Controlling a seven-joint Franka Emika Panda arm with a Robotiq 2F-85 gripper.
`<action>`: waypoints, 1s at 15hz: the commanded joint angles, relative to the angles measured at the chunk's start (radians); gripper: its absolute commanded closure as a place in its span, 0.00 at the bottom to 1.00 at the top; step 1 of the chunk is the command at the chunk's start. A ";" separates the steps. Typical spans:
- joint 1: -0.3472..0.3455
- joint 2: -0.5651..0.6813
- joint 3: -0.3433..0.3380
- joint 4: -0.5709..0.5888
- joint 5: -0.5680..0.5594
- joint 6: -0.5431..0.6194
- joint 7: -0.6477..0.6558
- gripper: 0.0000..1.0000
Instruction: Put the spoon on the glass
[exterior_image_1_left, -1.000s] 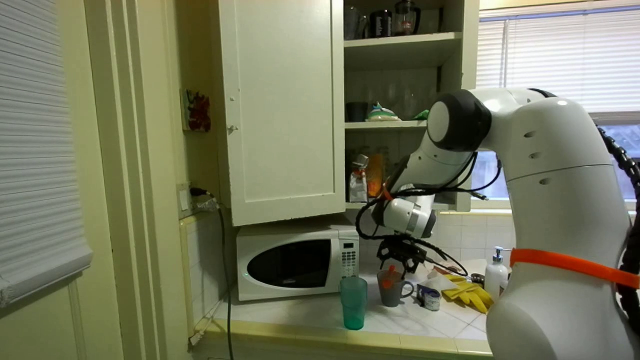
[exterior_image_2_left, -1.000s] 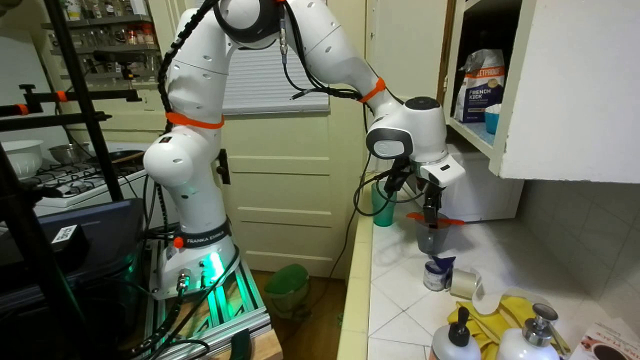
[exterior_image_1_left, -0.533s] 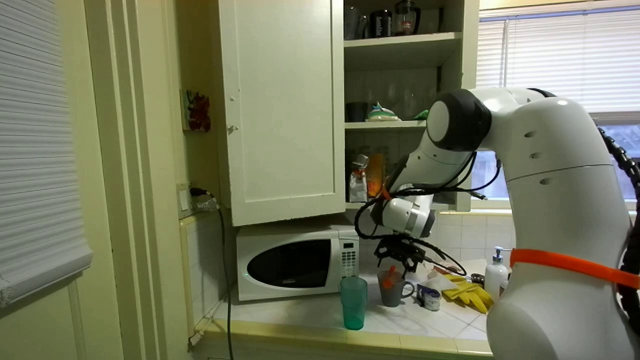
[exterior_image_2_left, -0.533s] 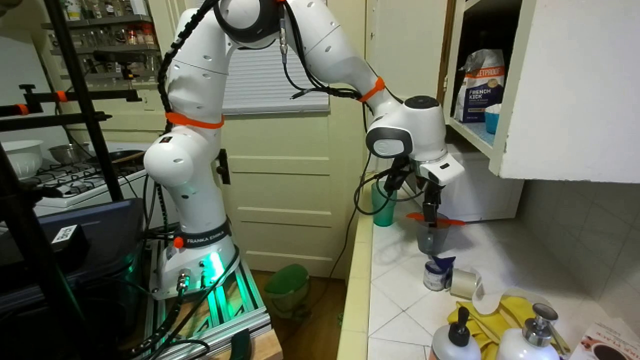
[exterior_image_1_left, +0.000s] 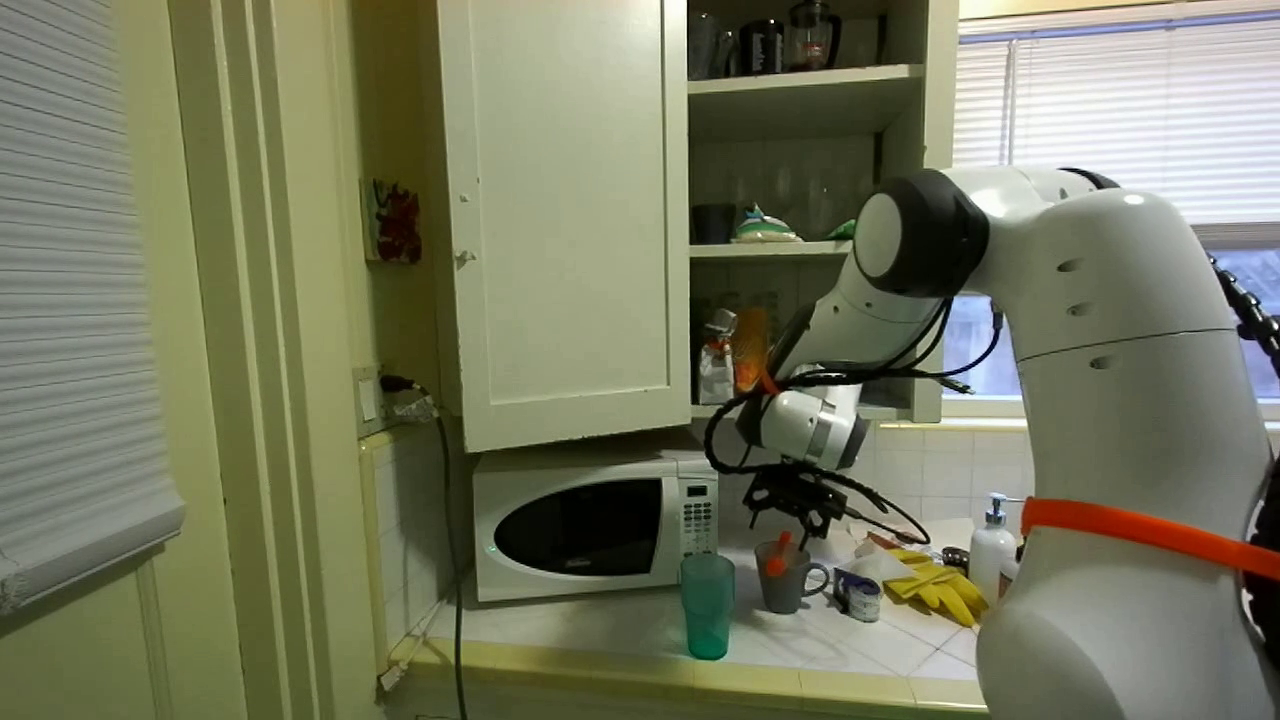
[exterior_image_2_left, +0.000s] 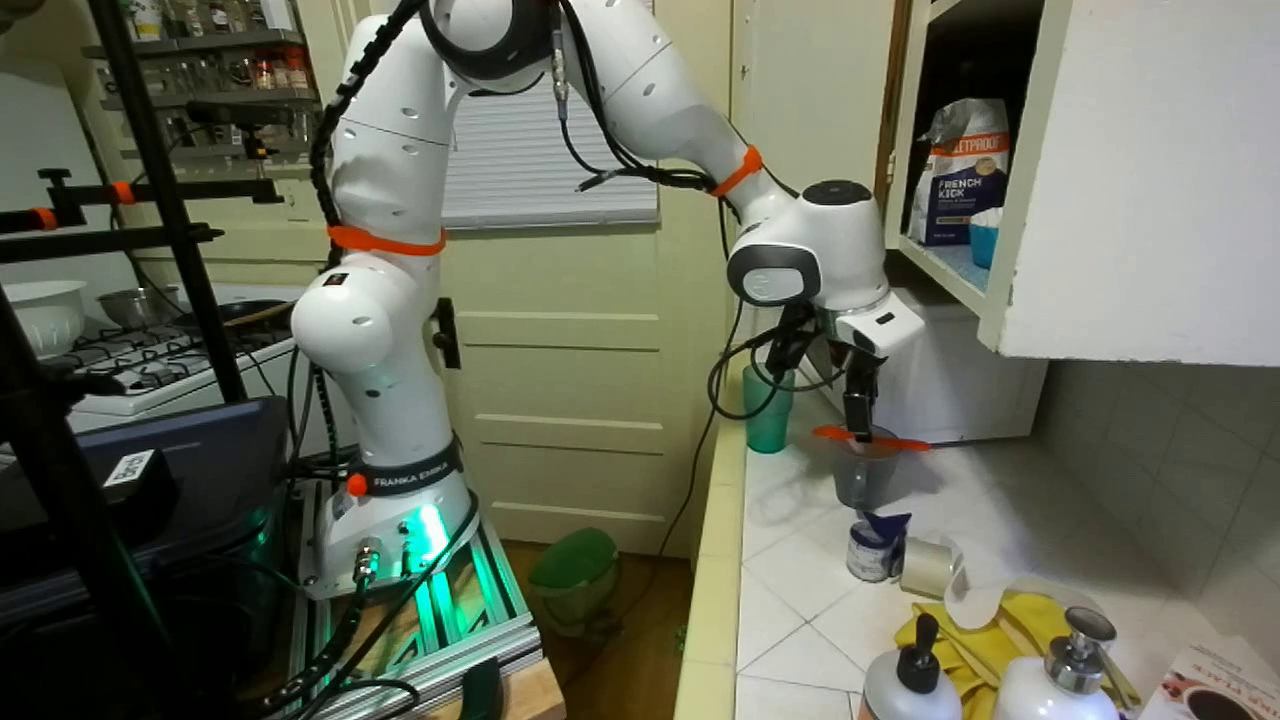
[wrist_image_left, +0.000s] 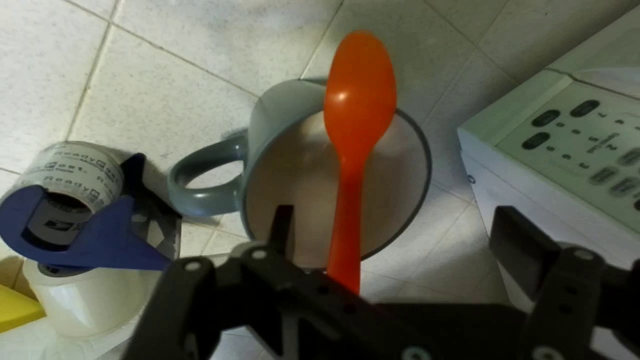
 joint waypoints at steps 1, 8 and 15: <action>0.046 -0.061 -0.046 -0.057 -0.051 -0.025 0.027 0.00; 0.108 -0.143 -0.113 -0.150 -0.216 -0.004 0.076 0.00; 0.130 -0.229 -0.137 -0.221 -0.312 0.007 0.112 0.00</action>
